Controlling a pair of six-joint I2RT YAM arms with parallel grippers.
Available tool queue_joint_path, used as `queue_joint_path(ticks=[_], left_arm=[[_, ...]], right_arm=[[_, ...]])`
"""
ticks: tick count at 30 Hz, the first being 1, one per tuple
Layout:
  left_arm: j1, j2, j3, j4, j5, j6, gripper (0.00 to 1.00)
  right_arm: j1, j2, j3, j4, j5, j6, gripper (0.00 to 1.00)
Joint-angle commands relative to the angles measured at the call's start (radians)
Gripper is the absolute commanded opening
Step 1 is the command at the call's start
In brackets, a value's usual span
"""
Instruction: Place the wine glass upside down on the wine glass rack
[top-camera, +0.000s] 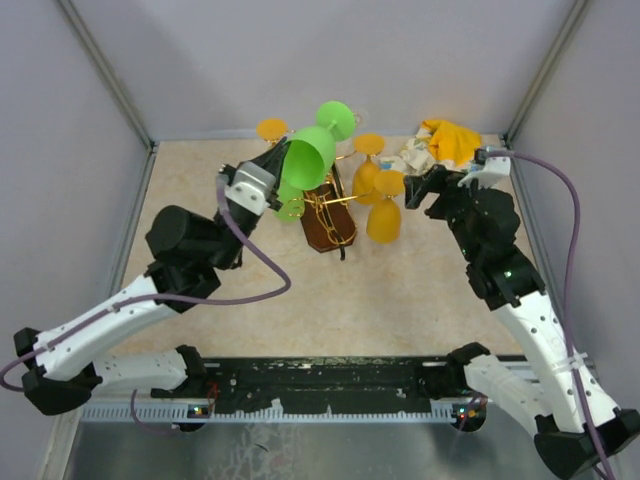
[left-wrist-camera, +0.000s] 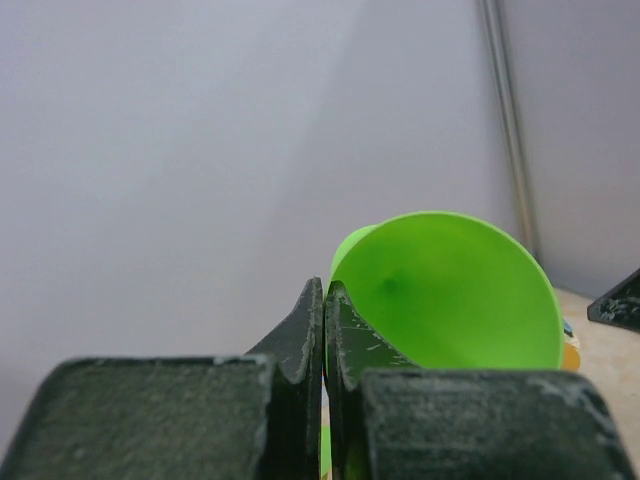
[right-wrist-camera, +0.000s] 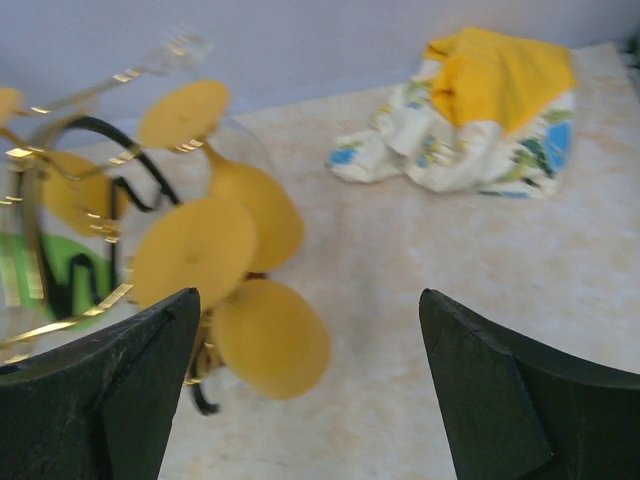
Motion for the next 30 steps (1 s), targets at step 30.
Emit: queue_joint_path(ticks=[30], left_arm=[[0.01, 0.056, -0.377, 0.834, 0.18, 0.022, 0.0]], right_arm=[[0.046, 0.37, -0.173, 1.526, -0.583, 1.088, 0.63]])
